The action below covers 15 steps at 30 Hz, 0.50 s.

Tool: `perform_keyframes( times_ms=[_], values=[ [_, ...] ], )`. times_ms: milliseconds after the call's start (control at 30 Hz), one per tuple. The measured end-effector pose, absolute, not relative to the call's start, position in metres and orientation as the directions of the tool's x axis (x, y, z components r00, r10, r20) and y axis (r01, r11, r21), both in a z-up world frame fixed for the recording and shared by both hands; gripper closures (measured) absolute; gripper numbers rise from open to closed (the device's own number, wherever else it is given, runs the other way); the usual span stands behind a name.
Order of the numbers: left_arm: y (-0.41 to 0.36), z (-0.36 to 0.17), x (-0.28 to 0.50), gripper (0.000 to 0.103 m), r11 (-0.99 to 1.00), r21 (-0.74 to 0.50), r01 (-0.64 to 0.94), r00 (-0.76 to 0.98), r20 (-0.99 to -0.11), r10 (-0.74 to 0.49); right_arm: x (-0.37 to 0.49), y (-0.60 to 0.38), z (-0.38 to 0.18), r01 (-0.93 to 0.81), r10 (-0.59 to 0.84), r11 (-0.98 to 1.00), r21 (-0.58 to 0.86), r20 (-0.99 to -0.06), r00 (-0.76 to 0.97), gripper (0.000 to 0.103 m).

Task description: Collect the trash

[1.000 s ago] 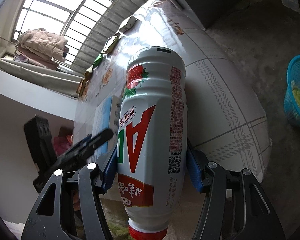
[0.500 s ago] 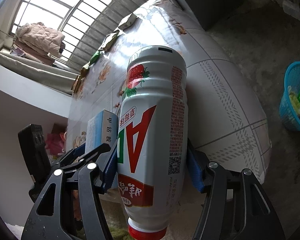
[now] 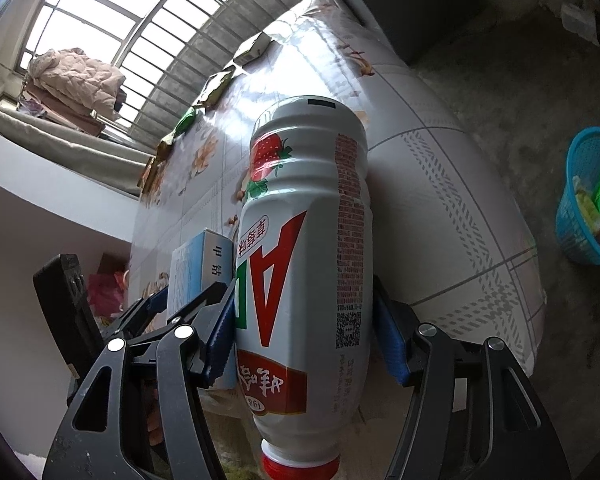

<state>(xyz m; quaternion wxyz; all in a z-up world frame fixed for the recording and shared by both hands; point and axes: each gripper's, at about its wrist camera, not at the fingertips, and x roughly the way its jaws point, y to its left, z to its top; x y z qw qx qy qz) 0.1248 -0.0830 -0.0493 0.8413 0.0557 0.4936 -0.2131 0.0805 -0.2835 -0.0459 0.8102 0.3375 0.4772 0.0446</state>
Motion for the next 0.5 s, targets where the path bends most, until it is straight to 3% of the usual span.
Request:
perform_keyframes(
  times_ms=[500],
  values=[
    [-0.083,-0.044,0.113,0.023,0.905,-0.082,0.418,0.461,-0.839,-0.289,0.079,-0.286,-0.046,0.249,0.402,0.757,0.604,-0.732,0.551,0.046]
  ],
)
